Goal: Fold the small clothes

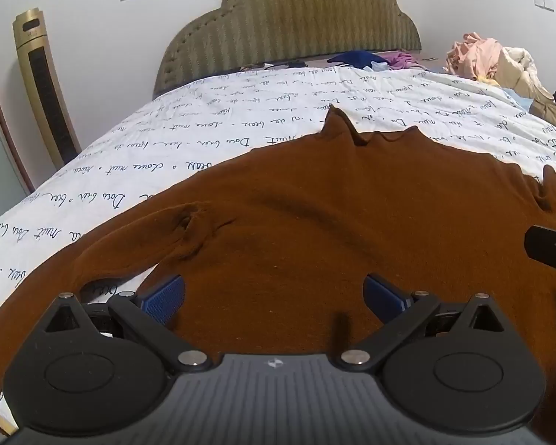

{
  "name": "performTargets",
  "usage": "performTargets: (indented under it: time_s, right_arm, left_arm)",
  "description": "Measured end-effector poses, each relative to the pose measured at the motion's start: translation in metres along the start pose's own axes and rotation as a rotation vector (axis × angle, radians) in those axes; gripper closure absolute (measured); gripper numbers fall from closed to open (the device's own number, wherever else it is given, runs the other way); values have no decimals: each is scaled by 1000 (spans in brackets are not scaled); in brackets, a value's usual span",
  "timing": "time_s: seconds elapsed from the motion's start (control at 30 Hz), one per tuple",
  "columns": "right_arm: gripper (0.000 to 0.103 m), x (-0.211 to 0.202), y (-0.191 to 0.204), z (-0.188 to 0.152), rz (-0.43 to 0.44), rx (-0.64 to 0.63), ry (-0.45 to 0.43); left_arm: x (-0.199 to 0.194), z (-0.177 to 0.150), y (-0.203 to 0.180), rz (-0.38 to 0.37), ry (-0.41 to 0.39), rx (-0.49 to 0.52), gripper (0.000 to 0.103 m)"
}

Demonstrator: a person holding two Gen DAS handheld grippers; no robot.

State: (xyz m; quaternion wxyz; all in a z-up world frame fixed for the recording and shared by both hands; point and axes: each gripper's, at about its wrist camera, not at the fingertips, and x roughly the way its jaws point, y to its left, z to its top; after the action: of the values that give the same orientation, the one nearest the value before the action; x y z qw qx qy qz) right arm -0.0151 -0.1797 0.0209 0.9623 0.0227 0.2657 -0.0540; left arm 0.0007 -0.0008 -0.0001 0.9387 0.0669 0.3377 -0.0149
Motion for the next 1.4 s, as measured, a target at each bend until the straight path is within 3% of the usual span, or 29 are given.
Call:
performTargets:
  time_s: [0.13,0.33,0.57,1.4]
  right_arm:
    - [0,0,2,1,12,2,0]
    - [0,-3,-9,-1,28,24,-16]
    - [0,-6,-6,-5,43,-42,-41]
    - [0,-10,-16,-8,64,-8,-49]
  left_arm:
    - [1,4,-9,21,26,22,0]
    - [-3,5,-19,22,3,18,0]
    - [-4,3,-12,-9,-13,22,0]
    - [0,0,-9,-47,-4,-28,0]
